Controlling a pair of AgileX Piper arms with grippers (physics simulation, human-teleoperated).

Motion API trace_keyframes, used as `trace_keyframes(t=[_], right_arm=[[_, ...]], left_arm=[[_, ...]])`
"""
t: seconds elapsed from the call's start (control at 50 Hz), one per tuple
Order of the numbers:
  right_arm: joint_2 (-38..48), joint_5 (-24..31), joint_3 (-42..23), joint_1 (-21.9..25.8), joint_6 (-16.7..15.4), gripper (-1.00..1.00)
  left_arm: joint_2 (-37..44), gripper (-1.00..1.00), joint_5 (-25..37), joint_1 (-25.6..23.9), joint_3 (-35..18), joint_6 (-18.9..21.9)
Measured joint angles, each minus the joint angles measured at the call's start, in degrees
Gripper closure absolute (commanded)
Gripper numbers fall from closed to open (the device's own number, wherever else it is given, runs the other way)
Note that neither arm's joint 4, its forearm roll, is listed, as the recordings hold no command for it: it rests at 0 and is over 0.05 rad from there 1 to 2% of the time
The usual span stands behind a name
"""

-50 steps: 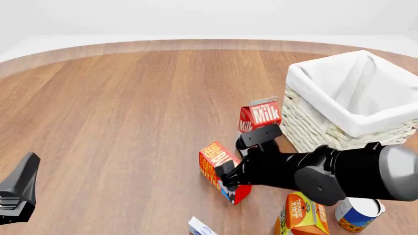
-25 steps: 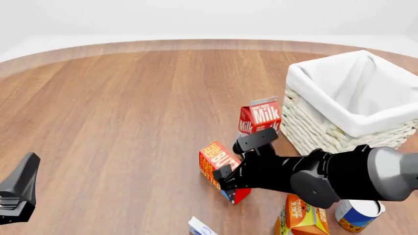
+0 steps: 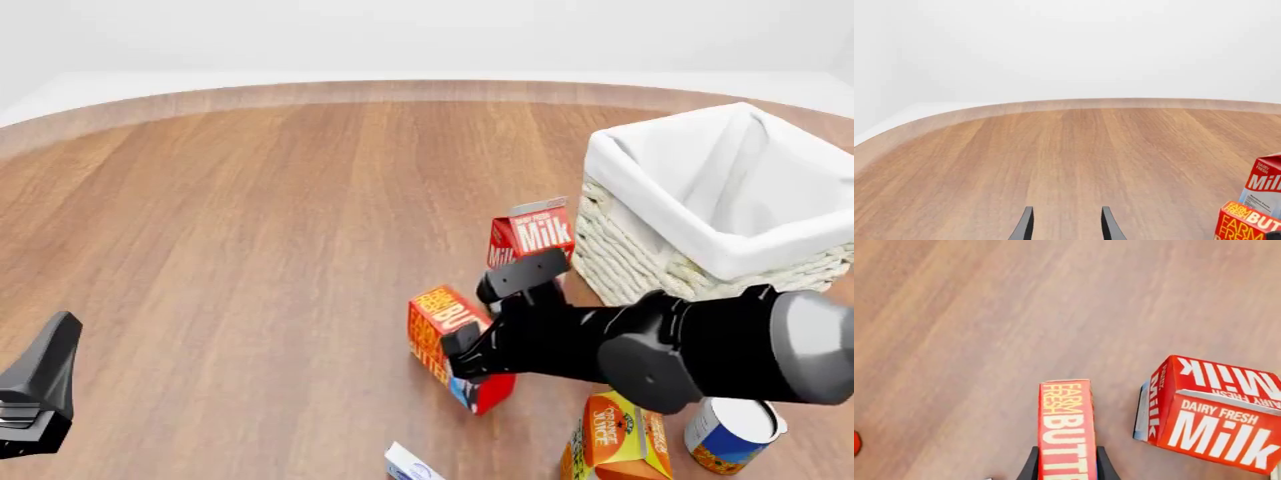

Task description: Pick up the cream cheese box and the butter, and put them in the basket.

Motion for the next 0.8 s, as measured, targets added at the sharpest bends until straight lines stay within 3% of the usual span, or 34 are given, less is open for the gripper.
trace_keyframes(t=[0.8], right_arm=[[-19.80, 22.62, -13.14, -1.44, -11.43, 1.00]], left_arm=[[0.00, -1.00, 0.00, 0.00, 0.00, 0.00]])
